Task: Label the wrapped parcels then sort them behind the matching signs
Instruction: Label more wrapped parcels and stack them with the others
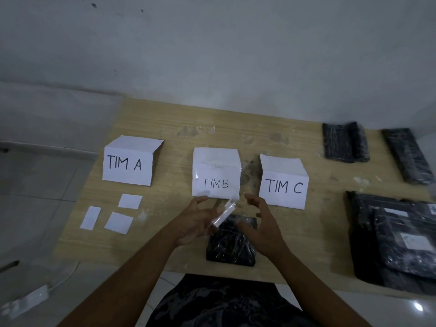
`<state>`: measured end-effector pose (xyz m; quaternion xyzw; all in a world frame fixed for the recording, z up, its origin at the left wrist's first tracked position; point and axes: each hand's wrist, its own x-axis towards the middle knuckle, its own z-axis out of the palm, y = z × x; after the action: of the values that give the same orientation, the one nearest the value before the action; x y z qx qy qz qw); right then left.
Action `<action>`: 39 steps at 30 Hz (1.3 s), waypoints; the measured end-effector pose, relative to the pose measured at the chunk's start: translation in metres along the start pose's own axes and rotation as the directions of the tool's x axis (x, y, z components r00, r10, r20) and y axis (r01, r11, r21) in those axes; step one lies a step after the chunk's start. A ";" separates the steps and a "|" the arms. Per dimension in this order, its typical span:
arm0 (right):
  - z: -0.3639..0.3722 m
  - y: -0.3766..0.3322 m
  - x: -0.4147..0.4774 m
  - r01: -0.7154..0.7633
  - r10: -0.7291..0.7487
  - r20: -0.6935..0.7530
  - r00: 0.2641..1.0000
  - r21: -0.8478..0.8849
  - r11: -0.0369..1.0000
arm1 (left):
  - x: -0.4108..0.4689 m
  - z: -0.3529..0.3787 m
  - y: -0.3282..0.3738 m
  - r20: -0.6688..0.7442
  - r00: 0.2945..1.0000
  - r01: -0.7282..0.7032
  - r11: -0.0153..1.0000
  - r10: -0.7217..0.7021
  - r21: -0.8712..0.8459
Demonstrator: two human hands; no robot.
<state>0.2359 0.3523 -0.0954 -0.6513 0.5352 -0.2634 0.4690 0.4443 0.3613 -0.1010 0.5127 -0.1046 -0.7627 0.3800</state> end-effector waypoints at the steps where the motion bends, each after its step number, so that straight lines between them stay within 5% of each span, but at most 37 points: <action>1: 0.000 -0.003 0.002 -0.007 0.005 0.049 0.999 0.039 0.999 | -0.001 0.002 0.001 0.044 0.999 0.028 0.999 -0.030 0.029; 6: -0.010 -0.007 0.003 -0.132 0.103 0.134 0.986 0.226 0.965 | -0.001 0.008 -0.003 0.150 0.983 0.085 0.983 -0.110 0.164; 13: -0.013 0.020 -0.019 -0.237 0.251 -0.024 0.968 0.259 0.936 | -0.001 -0.001 -0.012 0.101 0.976 0.153 0.934 -0.195 0.324; 26: 0.014 0.059 -0.043 -0.402 0.412 -0.083 0.908 0.113 0.909 | -0.001 -0.021 -0.050 -0.003 0.979 -0.121 0.600 0.202 0.791; 39: 0.024 0.058 -0.042 -0.302 0.287 -0.147 0.947 -0.098 0.948 | 0.007 -0.027 -0.064 -0.105 0.927 -0.111 0.531 0.359 0.840</action>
<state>0.2177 0.4001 -0.1511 -0.5722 0.6709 -0.2000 0.4273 0.4360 0.4064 -0.1529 0.7078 -0.4637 -0.4906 0.2080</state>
